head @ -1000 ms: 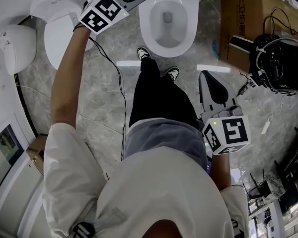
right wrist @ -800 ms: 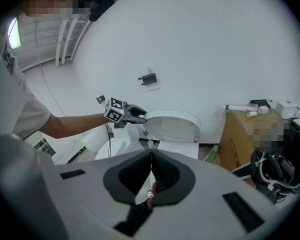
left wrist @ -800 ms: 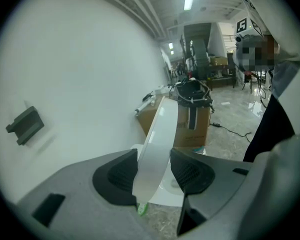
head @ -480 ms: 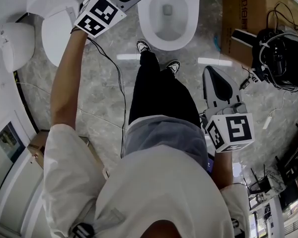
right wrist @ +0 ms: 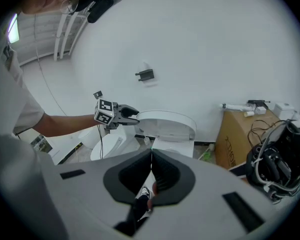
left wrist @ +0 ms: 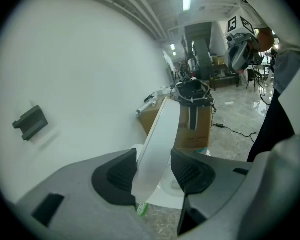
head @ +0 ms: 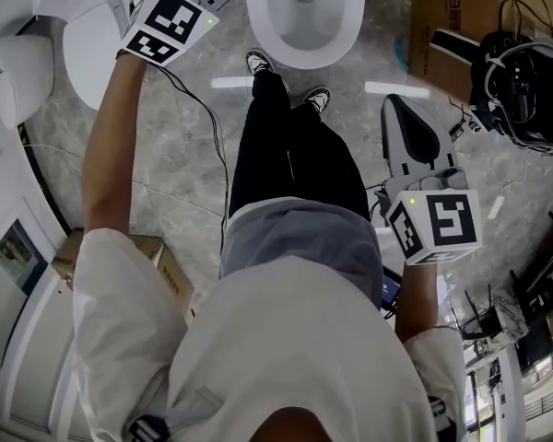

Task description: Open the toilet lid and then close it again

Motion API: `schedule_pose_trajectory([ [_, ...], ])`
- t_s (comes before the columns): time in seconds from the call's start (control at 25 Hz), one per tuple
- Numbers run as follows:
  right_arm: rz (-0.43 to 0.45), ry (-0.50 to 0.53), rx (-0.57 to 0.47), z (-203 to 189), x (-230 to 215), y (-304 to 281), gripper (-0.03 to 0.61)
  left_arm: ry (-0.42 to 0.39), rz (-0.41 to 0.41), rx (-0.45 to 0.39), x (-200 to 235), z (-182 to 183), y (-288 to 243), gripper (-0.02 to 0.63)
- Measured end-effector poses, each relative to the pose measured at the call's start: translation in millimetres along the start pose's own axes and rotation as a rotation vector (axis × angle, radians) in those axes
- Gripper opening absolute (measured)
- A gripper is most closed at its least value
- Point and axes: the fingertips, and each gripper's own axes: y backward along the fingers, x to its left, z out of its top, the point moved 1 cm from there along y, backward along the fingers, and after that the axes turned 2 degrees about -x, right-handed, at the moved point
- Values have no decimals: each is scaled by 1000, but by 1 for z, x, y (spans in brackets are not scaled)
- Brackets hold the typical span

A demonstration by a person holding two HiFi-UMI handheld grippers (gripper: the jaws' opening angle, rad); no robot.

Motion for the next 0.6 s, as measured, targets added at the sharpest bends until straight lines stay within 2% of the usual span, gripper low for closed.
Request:
schedule_pose_trajectory([
  [0.6,-13,-35,7,-8,-12,-10,11,-39,46,-5,-23,-9,-1,195],
])
